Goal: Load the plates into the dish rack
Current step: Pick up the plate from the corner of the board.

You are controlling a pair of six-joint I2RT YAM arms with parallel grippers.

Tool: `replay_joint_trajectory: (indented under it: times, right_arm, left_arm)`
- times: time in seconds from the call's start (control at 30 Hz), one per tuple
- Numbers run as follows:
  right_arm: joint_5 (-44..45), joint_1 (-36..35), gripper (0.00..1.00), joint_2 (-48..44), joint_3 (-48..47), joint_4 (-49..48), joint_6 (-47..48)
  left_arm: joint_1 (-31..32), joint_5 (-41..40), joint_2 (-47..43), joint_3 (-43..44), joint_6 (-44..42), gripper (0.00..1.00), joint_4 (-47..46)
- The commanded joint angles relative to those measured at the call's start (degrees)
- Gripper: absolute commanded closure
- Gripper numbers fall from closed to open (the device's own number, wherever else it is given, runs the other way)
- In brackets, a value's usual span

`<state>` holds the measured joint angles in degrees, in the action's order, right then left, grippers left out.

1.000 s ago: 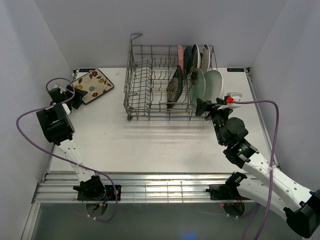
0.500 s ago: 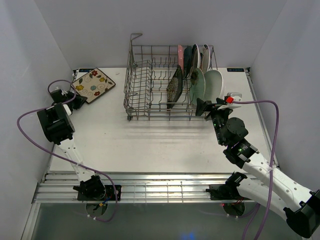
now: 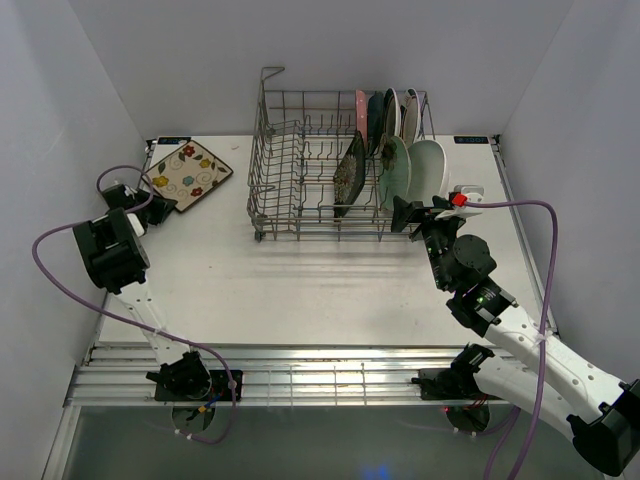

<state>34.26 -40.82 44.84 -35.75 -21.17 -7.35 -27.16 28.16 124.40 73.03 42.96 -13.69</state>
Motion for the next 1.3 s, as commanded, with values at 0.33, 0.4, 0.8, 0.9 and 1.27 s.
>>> replay_joint_trajectory:
  times: [0.33,0.4,0.8,0.9,1.27]
  right_arm:
    - [-1.5,0.3,0.08,-0.5,-0.4,-1.6,-1.7]
    - [-2.3,0.3,0.08,-0.1,-0.6,-1.1,-1.9]
    - [-8.8,0.3,0.07,2.4,-2.6,0.4,-3.7]
    - [-11.7,0.3,0.07,4.6,-4.2,1.2,-4.3]
    - [-23.1,0.3,0.06,8.9,-6.4,0.9,-7.1]
  left_arm:
    - [0.4,2.3,-10.9,-4.2,-3.7,1.0,0.8]
    - [0.4,2.5,-12.8,-4.9,-3.9,1.0,0.8]
    - [0.4,3.4,-25.5,-10.1,-7.5,1.0,1.6]
    - [0.4,3.9,-28.9,-11.0,-8.7,1.0,2.8]
    - [0.0,6.2,-35.7,-11.4,-12.5,1.0,9.9]
